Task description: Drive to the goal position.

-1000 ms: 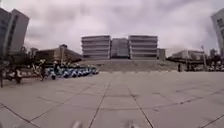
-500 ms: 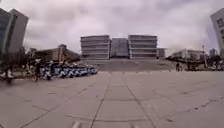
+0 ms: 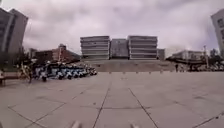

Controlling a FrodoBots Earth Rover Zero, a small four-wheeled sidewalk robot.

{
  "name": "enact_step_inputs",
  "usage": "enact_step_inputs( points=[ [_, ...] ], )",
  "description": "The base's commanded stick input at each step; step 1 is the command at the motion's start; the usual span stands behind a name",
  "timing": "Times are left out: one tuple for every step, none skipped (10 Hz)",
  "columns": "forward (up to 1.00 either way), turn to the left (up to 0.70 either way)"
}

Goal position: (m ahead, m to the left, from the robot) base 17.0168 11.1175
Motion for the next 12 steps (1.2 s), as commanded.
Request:
enact_step_inputs(
  points=[
    [0.7, 0.0],
    [0.7, 0.0],
    [0.7, 0.0],
    [0.7, 0.0],
    [0.7, 0.0],
    [0.7, 0.0],
    [0.7, 0.0],
    [0.7, 0.0],
    [0.7, 0.0],
    [0.7, 0.0],
    [0.7, 0.0],
    [0.7, 0.0]
  ],
)
